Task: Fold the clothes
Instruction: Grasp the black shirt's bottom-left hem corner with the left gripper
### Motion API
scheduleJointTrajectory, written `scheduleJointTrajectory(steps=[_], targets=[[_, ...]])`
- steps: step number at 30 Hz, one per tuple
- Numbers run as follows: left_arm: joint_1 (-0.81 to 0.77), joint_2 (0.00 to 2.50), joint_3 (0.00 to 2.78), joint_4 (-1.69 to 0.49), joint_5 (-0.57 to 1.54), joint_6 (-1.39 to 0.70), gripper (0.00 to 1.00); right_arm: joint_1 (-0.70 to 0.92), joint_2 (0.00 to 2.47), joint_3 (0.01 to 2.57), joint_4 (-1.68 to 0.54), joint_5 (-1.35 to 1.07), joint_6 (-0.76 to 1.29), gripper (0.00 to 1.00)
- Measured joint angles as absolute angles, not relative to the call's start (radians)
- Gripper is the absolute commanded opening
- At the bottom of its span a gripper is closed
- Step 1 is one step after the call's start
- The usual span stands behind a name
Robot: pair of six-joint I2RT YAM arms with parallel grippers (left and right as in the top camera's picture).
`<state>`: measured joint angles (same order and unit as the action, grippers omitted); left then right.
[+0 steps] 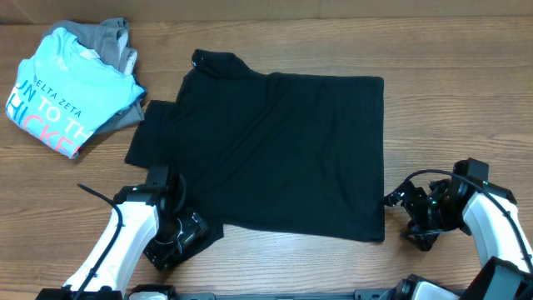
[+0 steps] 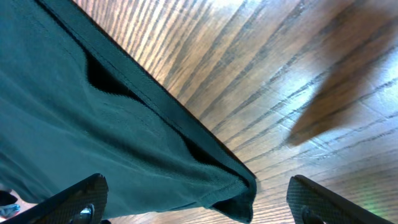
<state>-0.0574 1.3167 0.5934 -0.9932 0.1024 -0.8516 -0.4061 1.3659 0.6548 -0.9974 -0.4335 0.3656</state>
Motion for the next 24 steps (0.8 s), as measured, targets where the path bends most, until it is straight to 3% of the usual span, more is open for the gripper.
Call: scheduleJointTrajectory(steps=[2, 4, 7, 9, 13, 16, 24], targets=[[-0.058, 1.326, 0.593, -0.993, 0.101, -0.867, 0.85, -0.406, 1.366, 0.655, -0.996, -0.439, 0.365, 0.96], [-0.058, 1.356, 0.593, -0.992, 0.101, -0.874, 0.75, -0.406, 1.366, 0.655, -0.996, -0.44, 0.365, 0.96], [-0.057, 1.422, 0.594, -0.977, 0.117, -0.889, 0.44, -0.406, 1.366, 0.655, -0.995, -0.441, 0.366, 0.96], [-0.057, 1.454, 0.607, -0.965, 0.147, -0.891, 0.29, -0.406, 1.366, 0.655, -0.996, -0.441, 0.366, 0.96], [-0.057, 1.48, 0.615, -0.974, 0.162, -0.891, 0.1, -0.406, 1.366, 0.655, -0.995, -0.442, 0.366, 0.96], [-0.057, 1.484, 0.617, -0.987, 0.16, -0.882, 0.04, -0.406, 1.366, 0.655, -0.992, -0.441, 0.365, 0.96], [-0.057, 1.485, 0.723, -1.13, 0.098, -0.83, 0.05, -0.406, 1.366, 0.655, -0.989, -0.441, 0.366, 0.94]])
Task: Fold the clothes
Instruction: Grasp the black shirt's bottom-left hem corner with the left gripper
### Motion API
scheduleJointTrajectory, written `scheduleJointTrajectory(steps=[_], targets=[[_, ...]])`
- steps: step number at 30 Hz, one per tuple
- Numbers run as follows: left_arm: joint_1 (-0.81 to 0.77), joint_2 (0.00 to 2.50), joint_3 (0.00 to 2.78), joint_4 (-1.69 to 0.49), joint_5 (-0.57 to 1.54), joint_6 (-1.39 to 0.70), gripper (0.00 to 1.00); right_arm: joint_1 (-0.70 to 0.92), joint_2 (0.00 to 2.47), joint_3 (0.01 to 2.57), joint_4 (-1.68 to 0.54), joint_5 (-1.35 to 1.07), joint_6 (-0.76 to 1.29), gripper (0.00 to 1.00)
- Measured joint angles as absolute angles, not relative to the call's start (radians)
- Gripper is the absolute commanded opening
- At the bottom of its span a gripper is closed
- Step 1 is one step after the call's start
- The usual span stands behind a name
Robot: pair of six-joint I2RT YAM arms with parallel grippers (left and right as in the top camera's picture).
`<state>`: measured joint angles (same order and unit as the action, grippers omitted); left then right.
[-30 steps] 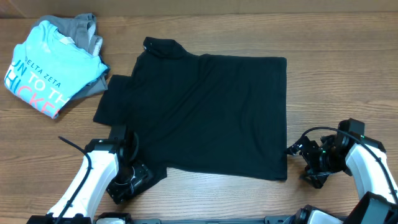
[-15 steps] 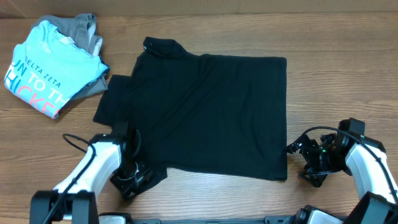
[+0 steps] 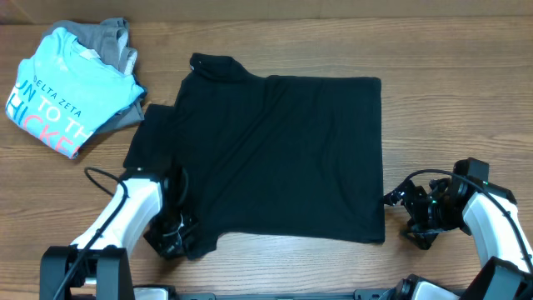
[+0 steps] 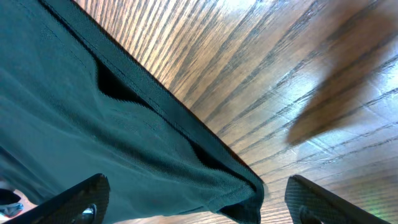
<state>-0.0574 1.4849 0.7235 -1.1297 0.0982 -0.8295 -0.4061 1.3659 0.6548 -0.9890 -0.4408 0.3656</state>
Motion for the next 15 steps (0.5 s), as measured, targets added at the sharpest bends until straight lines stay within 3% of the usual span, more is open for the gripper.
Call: scheduleJointTrajectory(steps=[2, 4, 8, 9, 14, 15], targets=[[-0.057, 1.476, 0.77, -1.158, 0.074, -0.81, 0.06, -0.406, 1.366, 0.655, -1.007, -0.438, 0.366, 0.94], [-0.058, 1.459, 0.802, -1.171, 0.056, -0.794, 0.07, -0.406, 1.366, 0.655, -1.034, -0.428, 0.366, 0.87], [-0.058, 1.424, 0.831, -1.18, 0.029, -0.77, 0.07, -0.405, 1.366, 0.655, -1.065, -0.41, 0.373, 0.54], [-0.058, 1.42, 0.833, -1.18, 0.025, -0.764, 0.07, -0.405, 1.366, 0.654, -1.06, -0.414, 0.374, 0.5], [-0.057, 1.418, 0.834, -1.182, 0.018, -0.737, 0.07, -0.378, 1.366, 0.625, -1.011, -0.445, 0.39, 0.5], [-0.057, 1.418, 0.834, -1.182, 0.018, -0.732, 0.07, -0.37, 1.365, 0.613, -1.006, -0.449, 0.395, 0.57]])
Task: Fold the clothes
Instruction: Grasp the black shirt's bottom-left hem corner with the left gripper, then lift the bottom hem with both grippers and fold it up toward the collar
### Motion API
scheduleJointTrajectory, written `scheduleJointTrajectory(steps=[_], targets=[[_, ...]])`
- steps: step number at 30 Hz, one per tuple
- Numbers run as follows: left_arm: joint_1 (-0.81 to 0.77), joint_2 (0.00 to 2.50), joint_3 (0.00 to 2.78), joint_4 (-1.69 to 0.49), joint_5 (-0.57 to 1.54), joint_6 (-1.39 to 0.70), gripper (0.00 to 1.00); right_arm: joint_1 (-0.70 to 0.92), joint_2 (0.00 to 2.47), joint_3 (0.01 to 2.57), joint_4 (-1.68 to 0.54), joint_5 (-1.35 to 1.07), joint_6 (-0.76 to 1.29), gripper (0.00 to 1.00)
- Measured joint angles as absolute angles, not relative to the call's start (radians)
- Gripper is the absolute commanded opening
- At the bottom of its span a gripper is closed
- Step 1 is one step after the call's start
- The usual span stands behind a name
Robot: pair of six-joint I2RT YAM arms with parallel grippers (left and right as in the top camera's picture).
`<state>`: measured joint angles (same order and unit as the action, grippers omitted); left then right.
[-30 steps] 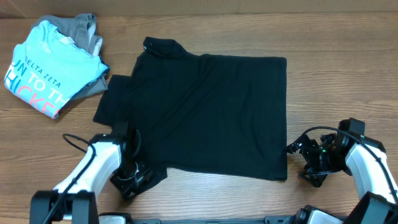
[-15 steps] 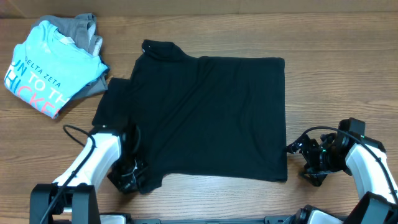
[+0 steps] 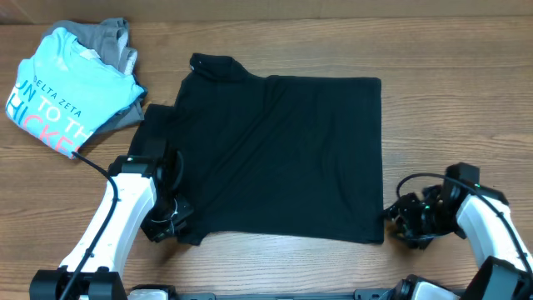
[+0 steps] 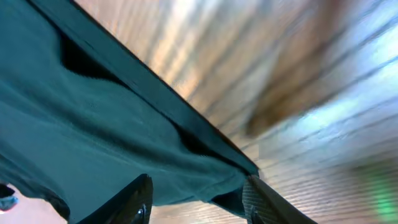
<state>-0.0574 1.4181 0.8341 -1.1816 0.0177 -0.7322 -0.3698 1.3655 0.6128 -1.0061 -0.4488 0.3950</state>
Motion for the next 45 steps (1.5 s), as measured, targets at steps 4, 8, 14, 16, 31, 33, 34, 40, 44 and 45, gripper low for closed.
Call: scheduleJointTrajectory(steps=[4, 8, 14, 16, 31, 33, 34, 40, 44, 45], targets=[[-0.058, 1.418, 0.834, -1.182, 0.017, -0.721, 0.08, -0.356, 1.365, 0.569, -1.022, -0.463, 0.416, 0.82], [-0.058, 1.418, 0.834, -1.177, 0.017, -0.721, 0.08, -0.352, 1.365, 0.566, -1.037, -0.453, 0.426, 0.55], [-0.058, 1.418, 0.834, -1.166, 0.015, -0.703, 0.08, -0.353, 1.364, 0.542, -1.002, -0.452, 0.439, 0.57], [-0.058, 1.418, 0.834, -1.166, 0.014, -0.699, 0.08, -0.353, 1.364, 0.529, -0.997, -0.452, 0.437, 0.61], [-0.058, 1.418, 0.834, -1.152, 0.014, -0.694, 0.09, -0.352, 1.363, 0.52, -0.967, -0.452, 0.467, 0.4], [-0.058, 1.418, 0.834, -1.152, 0.014, -0.694, 0.09, -0.353, 1.363, 0.52, -0.97, -0.451, 0.467, 0.46], [-0.058, 1.418, 0.834, -1.152, 0.014, -0.693, 0.09, -0.353, 1.363, 0.519, -0.969, -0.45, 0.467, 0.46], [-0.058, 1.418, 0.834, -1.152, 0.014, -0.68, 0.09, -0.352, 1.348, 0.479, -0.917, -0.472, 0.493, 0.21], [-0.058, 1.418, 0.834, -1.152, 0.014, -0.677, 0.09, -0.352, 1.347, 0.466, -0.908, -0.479, 0.502, 0.04], [-0.058, 1.418, 0.834, -1.152, 0.014, -0.677, 0.09, -0.352, 1.347, 0.467, -0.914, -0.477, 0.502, 0.04]])
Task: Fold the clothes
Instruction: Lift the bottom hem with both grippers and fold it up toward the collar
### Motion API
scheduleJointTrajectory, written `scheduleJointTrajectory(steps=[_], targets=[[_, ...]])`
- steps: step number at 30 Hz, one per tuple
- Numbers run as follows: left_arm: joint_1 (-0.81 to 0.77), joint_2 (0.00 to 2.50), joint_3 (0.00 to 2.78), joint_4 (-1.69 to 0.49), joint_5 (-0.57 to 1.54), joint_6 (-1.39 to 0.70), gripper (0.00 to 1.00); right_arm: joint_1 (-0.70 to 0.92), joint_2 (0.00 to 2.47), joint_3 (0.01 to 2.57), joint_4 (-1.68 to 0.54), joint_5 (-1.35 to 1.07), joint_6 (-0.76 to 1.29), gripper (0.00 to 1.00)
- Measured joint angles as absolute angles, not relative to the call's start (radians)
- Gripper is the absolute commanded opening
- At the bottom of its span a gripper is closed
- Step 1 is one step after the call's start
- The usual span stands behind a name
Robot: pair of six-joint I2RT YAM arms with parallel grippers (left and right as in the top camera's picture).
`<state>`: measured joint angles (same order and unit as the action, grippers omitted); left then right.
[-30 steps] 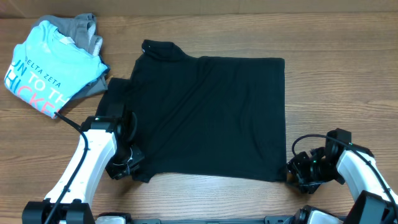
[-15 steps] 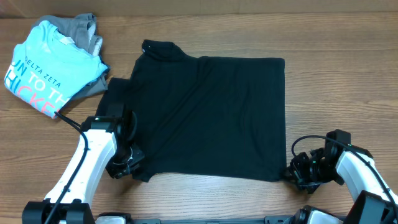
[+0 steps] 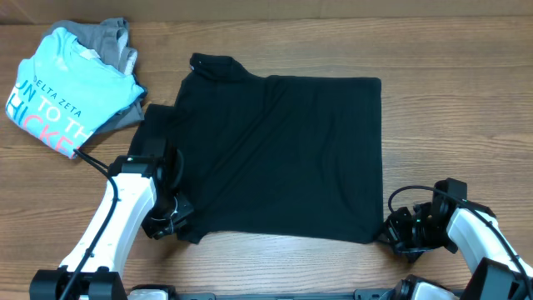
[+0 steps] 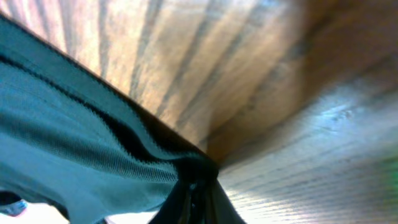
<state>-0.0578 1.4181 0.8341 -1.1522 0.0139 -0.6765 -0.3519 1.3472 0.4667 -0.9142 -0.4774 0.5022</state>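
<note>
A black T-shirt lies spread flat on the wooden table, collar at the far left. At its near left corner sits my left gripper, its dark jaws merging with the cloth there and seemingly closed on it. My right gripper is at the near right hem corner. In the right wrist view the fingers are shut together on the hem corner of the shirt, which bunches between them.
A folded light blue shirt with lettering lies on a grey garment at the far left corner. Black cables trail from both arms near the front edge.
My right gripper has moved left onto the shirt's near right corner and has shut on the hem; before, its fingers were half closed around it. The left arm has not moved.
At first my right gripper stood wide open beside the hem corner while the left was at the near left corner. The left then shifted left and farther back with the corner following it. The right narrowed around the hem and is now shut on it.
</note>
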Motion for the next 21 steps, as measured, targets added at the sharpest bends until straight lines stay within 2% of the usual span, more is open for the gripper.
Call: scheduleJointTrajectory(steps=[6, 13, 21], targets=[[-0.058, 1.418, 0.836, -1.158, 0.014, -0.671, 0.08, -0.352, 1.35, 0.549, -1.051, -0.439, 0.483, 0.04], [-0.058, 1.412, 0.889, -1.264, 0.014, -0.636, 0.06, -0.352, 1.34, 0.752, -1.212, -0.411, 0.44, 0.04], [-0.058, 1.345, 0.962, -1.283, 0.014, -0.591, 0.11, -0.352, 1.271, 0.776, -1.251, -0.404, 0.423, 0.04]])
